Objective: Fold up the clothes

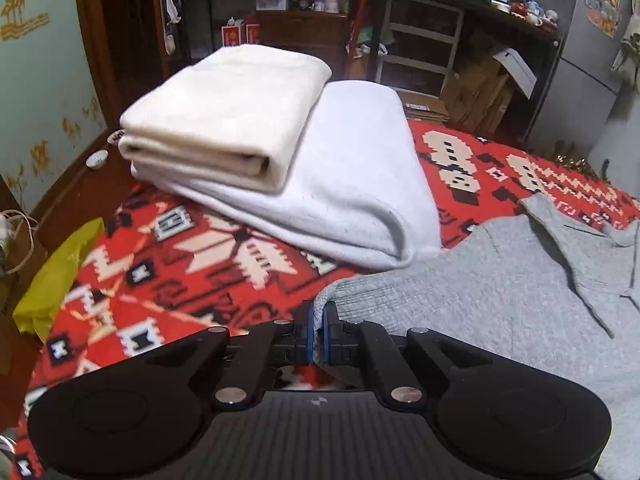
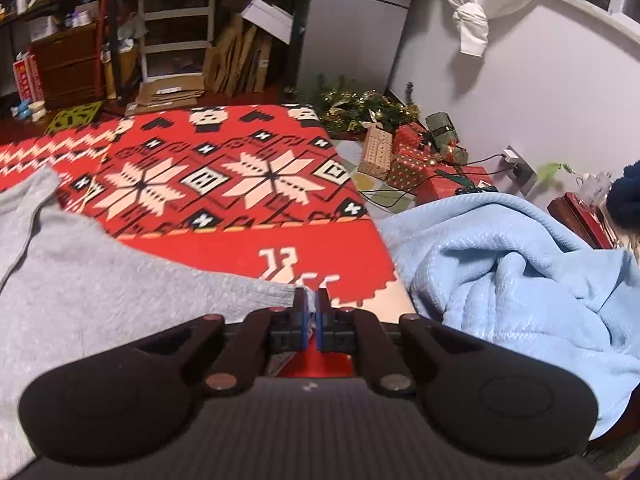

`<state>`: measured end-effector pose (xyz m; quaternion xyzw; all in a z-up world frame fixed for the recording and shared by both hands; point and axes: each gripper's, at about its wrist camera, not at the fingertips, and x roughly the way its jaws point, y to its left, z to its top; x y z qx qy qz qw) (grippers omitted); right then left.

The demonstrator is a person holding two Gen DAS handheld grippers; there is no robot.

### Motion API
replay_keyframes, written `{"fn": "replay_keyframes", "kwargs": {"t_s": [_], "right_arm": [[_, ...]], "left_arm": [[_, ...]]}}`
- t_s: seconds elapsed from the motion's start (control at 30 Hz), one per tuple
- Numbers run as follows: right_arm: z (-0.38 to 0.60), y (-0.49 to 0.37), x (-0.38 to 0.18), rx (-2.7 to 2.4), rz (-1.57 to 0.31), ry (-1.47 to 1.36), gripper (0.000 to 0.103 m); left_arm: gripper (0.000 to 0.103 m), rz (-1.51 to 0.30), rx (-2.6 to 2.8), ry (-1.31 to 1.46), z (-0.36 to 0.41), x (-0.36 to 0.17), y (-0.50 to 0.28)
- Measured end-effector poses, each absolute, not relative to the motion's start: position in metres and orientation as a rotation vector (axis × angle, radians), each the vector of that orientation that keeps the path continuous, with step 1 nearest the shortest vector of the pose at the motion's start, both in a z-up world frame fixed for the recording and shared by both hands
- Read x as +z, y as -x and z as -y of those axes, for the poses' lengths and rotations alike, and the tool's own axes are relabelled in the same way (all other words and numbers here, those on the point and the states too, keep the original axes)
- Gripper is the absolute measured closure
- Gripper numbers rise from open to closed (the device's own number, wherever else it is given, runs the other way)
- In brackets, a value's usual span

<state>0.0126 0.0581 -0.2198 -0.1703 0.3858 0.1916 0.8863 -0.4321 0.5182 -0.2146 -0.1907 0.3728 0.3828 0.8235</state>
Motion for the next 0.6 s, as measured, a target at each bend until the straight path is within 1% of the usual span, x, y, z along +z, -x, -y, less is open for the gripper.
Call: {"fn": "replay_keyframes", "kwargs": {"t_s": [0.17, 0.2, 0.23, 0.27, 0.3, 0.37, 0.4, 0.43, 0.47, 0.5, 0.53, 0.57, 0.6], "right_arm": [[-0.063, -0.013, -0.235, 0.393, -0.824, 0.374, 0.099], [-0.062, -0.011, -0.236, 0.394, -0.821, 0.363, 0.096], [-0.061, -0.009, -0.236, 0.395, -0.822, 0.347, 0.094], [-0.059, -0.008, -0.236, 0.397, -0.829, 0.332, 0.090], [-0.057, -0.007, -0.234, 0.403, -0.832, 0.320, 0.080], [-0.053, -0.004, -0.230, 0.418, -0.835, 0.298, 0.068], [-0.052, 0.000, -0.226, 0.431, -0.832, 0.289, 0.067], [-0.050, 0.004, -0.222, 0.444, -0.827, 0.281, 0.066], [-0.049, 0.009, -0.218, 0.455, -0.823, 0.276, 0.061], [-0.048, 0.015, -0.214, 0.465, -0.818, 0.270, 0.053], [-0.046, 0.021, -0.210, 0.474, -0.814, 0.262, 0.048], [-0.045, 0.029, -0.205, 0.485, -0.810, 0.252, 0.035], [-0.045, 0.037, -0.201, 0.499, -0.804, 0.242, 0.023]], "left_arm": [[0.098, -0.820, 0.821, 0.390, -0.519, -0.224, 0.426], [0.098, -0.816, 0.811, 0.393, -0.518, -0.224, 0.426], [0.092, -0.813, 0.800, 0.397, -0.518, -0.224, 0.426], [0.088, -0.811, 0.790, 0.409, -0.517, -0.224, 0.427], [0.083, -0.808, 0.779, 0.420, -0.515, -0.223, 0.428], [0.075, -0.807, 0.781, 0.401, -0.510, -0.220, 0.430], [0.067, -0.807, 0.786, 0.388, -0.507, -0.218, 0.431], [0.064, -0.802, 0.785, 0.380, -0.504, -0.215, 0.434], [0.064, -0.791, 0.779, 0.376, -0.501, -0.212, 0.437], [0.062, -0.783, 0.770, 0.378, -0.496, -0.208, 0.439], [0.058, -0.775, 0.760, 0.381, -0.492, -0.204, 0.442], [0.055, -0.760, 0.747, 0.390, -0.486, -0.200, 0.444], [0.048, -0.745, 0.733, 0.399, -0.480, -0.196, 0.446]]}}
